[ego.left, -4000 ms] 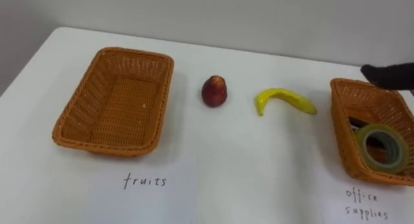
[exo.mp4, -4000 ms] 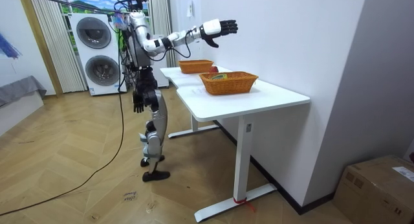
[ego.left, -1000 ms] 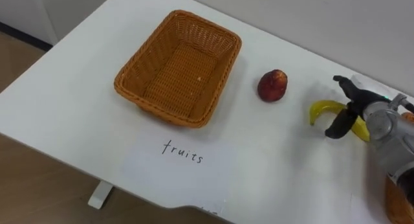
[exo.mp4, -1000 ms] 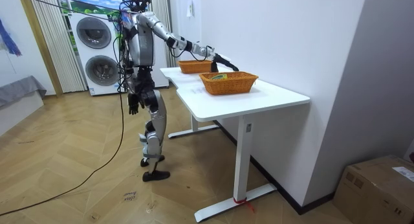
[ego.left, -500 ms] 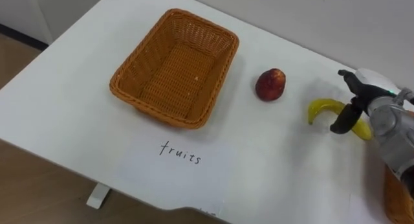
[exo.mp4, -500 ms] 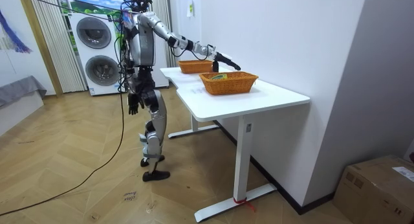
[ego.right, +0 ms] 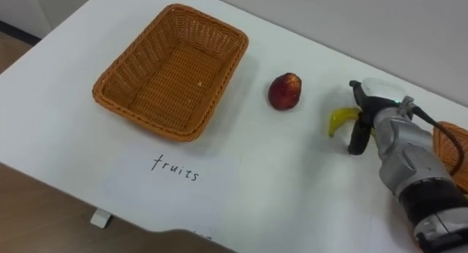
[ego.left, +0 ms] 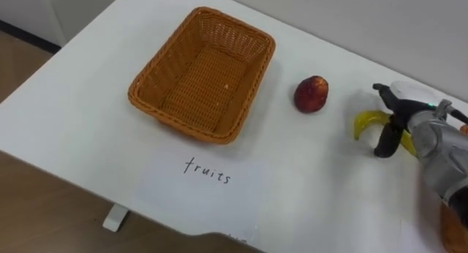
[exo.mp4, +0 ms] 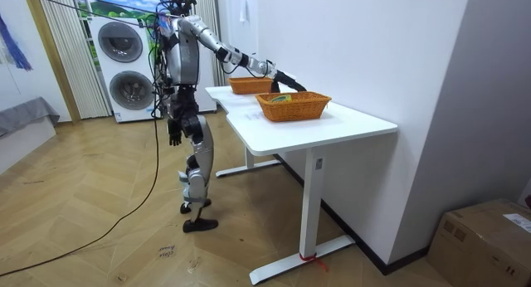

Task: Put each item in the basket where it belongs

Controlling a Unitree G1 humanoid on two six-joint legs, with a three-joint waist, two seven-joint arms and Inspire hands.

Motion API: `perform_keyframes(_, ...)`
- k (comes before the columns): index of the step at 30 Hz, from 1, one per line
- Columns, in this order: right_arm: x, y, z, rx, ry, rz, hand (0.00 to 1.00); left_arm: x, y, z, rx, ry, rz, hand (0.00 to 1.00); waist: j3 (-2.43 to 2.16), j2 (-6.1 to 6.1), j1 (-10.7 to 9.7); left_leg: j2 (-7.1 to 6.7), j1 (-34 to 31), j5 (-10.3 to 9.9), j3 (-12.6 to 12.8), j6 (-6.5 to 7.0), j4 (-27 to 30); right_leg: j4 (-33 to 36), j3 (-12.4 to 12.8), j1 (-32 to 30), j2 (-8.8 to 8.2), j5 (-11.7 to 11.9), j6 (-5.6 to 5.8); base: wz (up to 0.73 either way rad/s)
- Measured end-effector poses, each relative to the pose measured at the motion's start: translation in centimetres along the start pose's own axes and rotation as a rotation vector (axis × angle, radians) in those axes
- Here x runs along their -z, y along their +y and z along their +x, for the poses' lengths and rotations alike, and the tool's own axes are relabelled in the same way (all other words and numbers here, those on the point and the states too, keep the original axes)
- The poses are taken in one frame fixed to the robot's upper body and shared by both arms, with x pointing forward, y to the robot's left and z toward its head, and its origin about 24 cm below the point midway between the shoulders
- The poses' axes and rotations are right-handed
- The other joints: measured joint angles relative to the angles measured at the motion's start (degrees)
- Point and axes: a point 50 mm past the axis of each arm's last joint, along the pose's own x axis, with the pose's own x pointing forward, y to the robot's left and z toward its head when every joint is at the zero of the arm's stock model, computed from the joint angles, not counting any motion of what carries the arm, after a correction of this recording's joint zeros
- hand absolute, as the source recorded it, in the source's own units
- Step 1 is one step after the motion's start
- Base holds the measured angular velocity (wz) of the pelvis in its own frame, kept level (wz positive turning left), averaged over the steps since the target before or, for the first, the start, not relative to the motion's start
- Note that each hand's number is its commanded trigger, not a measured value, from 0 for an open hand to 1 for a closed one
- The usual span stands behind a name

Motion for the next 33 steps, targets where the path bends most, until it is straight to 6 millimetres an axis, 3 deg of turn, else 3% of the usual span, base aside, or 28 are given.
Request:
perform_keyframes(8,0.3,0.6,0.1,-0.022,0.013,-0.016,0.00,0.1,-0.1,0.0,0.004,0.005,0.020,0.00,-0.17,0.73,1.6,-0.03,0.2,0.0,-0.6,0.00,0.1,-0.1,-0.4,0.5,0.03,0.0,-0.04,0.01)
perform_keyframes(16,0.1,1.6,0.1,-0.063,0.011,-0.078,0.00,0.2,0.1,0.0,-0.003,0.012,0.022,0.00,-0.27,0.71,2.4,-0.07,0.1,0.0,-1.2,0.01,0.4,-0.4,-1.0,1.0,0.12,0.3,-0.11,0.02)
perform_keyframes(17,0.1,1.6,0.0,-0.066,0.012,-0.098,0.31,0.2,0.1,0.0,-0.003,0.011,0.022,0.00,-0.27,0.71,2.4,-0.05,0.0,0.0,-1.3,0.01,0.5,-0.9,-1.1,1.1,0.20,0.6,-0.15,0.00)
perform_keyframes(18,0.1,1.6,0.0,-0.067,0.012,-0.106,0.51,0.1,0.0,0.0,-0.003,0.011,0.021,0.00,-0.28,0.71,2.5,-0.04,0.0,0.0,-1.3,0.02,0.5,-1.0,-1.2,1.1,0.22,0.7,-0.16,0.00)
perform_keyframes(19,0.2,1.7,0.0,-0.072,0.015,-0.110,1.00,0.1,0.0,0.0,-0.003,0.009,0.022,0.00,-0.28,0.72,2.6,-0.02,0.0,0.0,-1.3,0.05,0.5,-1.0,-1.2,1.2,0.22,0.8,-0.15,0.00)
perform_keyframes(33,1.5,2.2,0.2,-0.101,0.078,-0.111,1.00,-0.1,0.0,0.0,-0.001,0.006,0.024,0.00,-0.59,0.28,4.2,-0.03,0.0,0.1,-1.5,0.14,0.7,-1.0,-1.2,1.4,0.30,0.9,-0.13,0.01)
